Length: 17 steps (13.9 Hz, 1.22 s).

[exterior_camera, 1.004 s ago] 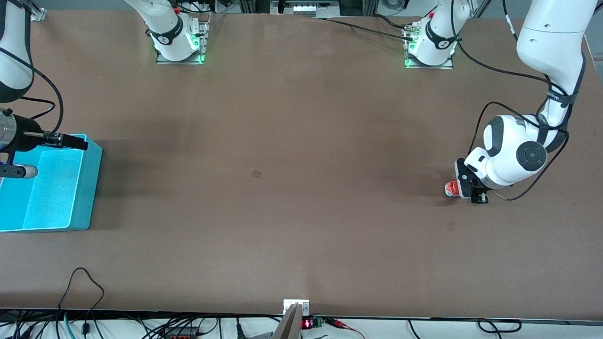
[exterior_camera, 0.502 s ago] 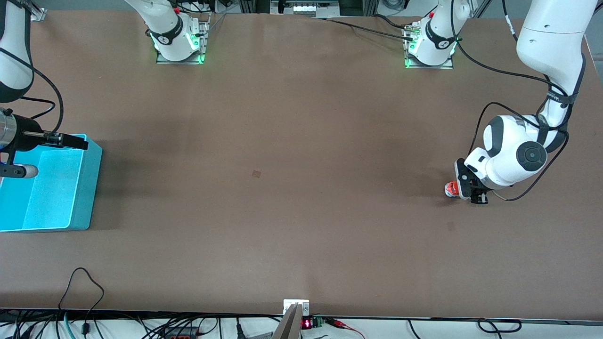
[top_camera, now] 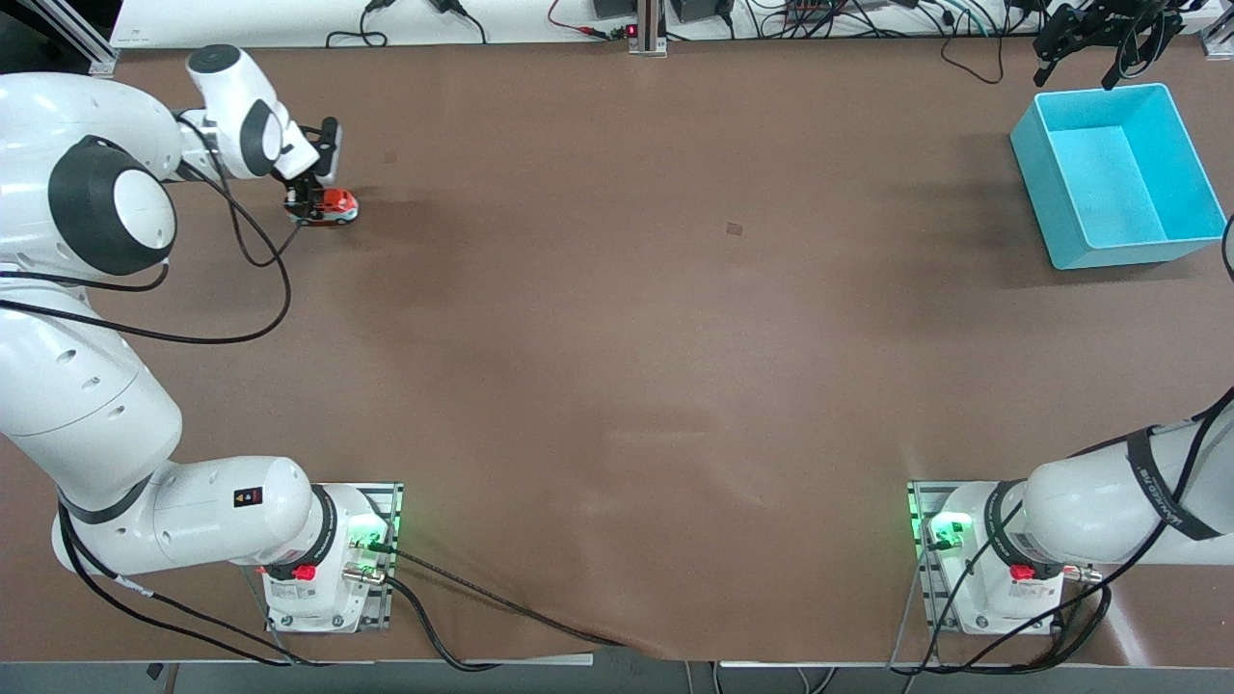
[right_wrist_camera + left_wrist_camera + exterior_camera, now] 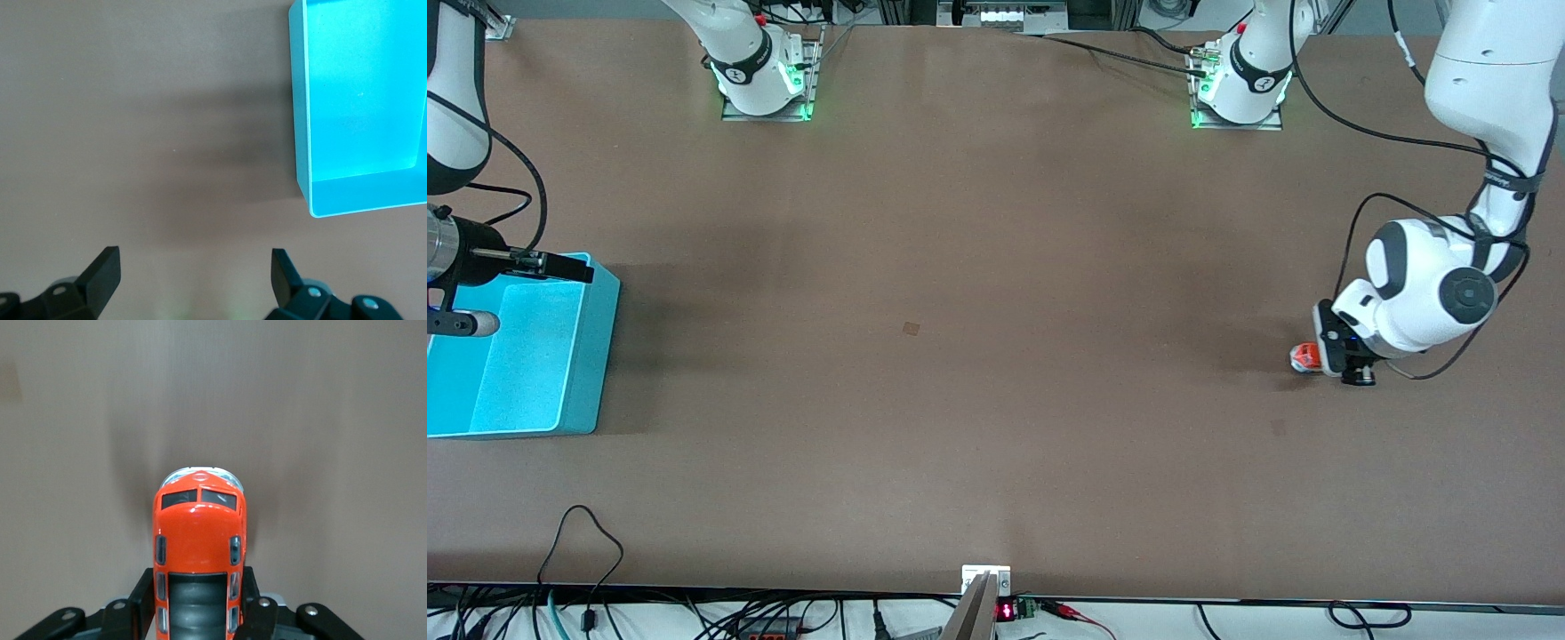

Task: Wind up bus and store in blue box
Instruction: 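Pull the bus backward along the table with the left gripper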

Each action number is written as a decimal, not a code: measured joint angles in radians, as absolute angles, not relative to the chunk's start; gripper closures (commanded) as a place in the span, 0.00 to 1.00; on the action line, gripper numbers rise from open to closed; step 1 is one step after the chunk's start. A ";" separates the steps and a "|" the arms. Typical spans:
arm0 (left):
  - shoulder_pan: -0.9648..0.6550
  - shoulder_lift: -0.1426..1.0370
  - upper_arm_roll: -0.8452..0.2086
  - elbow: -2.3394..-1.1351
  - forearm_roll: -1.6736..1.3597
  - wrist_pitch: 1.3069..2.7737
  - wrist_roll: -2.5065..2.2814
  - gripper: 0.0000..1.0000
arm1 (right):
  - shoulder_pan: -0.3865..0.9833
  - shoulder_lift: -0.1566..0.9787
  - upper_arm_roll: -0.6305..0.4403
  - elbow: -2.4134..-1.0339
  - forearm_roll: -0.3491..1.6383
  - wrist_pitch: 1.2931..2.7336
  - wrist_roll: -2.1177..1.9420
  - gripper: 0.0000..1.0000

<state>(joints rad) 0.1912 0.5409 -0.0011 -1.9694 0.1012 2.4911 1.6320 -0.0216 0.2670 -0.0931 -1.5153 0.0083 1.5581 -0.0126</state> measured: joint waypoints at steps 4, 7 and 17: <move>0.291 0.572 0.000 -1.917 0.101 2.490 1.704 0.76 | -0.022 0.267 -0.093 -1.515 0.008 1.558 -0.013 0.00; 0.308 0.579 -0.001 -1.907 0.101 2.489 1.710 0.74 | -0.022 0.267 -0.093 -1.515 0.008 1.558 -0.014 0.00; 0.308 0.593 -0.004 -1.879 0.101 2.492 1.711 0.00 | -0.022 0.267 -0.093 -1.515 0.009 1.558 -0.014 0.00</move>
<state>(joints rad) 0.3082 0.5934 -0.0038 -1.8786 0.1012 2.4916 1.7106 -0.0220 0.2670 -0.0931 -1.5152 0.0085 1.5580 -0.0143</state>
